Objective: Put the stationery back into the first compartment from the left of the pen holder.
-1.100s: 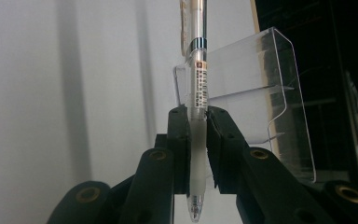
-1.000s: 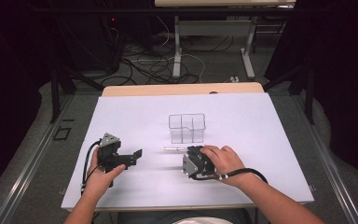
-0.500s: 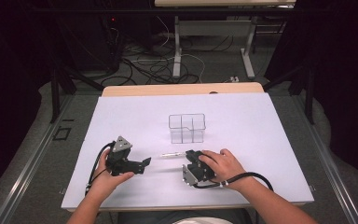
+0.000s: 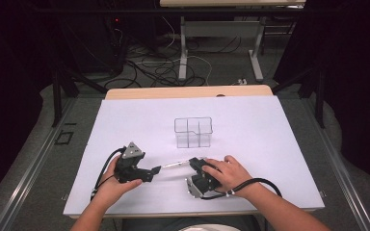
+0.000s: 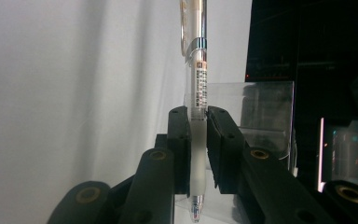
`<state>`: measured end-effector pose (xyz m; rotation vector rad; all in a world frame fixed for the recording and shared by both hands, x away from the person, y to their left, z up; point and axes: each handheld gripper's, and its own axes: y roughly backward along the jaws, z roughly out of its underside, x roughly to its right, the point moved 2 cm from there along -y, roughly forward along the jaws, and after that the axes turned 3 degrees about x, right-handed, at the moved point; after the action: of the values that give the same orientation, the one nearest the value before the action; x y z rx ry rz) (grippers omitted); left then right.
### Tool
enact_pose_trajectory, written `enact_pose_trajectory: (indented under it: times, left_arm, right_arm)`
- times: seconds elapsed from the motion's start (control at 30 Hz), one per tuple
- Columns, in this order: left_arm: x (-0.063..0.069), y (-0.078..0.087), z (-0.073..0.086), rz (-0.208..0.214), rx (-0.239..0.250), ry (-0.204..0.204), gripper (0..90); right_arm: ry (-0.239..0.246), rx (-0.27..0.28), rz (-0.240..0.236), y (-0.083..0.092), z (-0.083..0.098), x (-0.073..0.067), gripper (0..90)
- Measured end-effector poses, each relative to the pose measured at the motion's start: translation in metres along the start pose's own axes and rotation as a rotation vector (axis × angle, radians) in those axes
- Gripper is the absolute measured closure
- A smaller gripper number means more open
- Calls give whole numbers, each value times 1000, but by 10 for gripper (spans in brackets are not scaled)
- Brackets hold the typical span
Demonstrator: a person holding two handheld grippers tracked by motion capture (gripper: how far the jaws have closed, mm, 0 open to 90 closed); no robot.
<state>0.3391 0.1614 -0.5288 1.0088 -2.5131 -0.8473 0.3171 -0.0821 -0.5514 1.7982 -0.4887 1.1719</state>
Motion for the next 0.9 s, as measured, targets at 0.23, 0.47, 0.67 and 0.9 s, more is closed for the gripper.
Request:
enact_pose_trajectory:
  times: [0.23, 0.47, 0.67, 0.9]
  left_arm:
    - [7, -3, -11, 29, 2, -17, 243]
    - [10, 0, -27, 61, 0, -25, 283]
    - [15, 0, -39, 98, -21, -29, 322]
    - [26, -6, -57, 126, -65, -95, 354]
  right_arm:
    - [126, -20, 13, 7, 3, 9, 799]
    - [263, -15, 11, 11, 3, 23, 799]
    - [370, -22, 20, 14, 3, 36, 799]
    - [428, -16, 26, 15, -2, 44, 799]
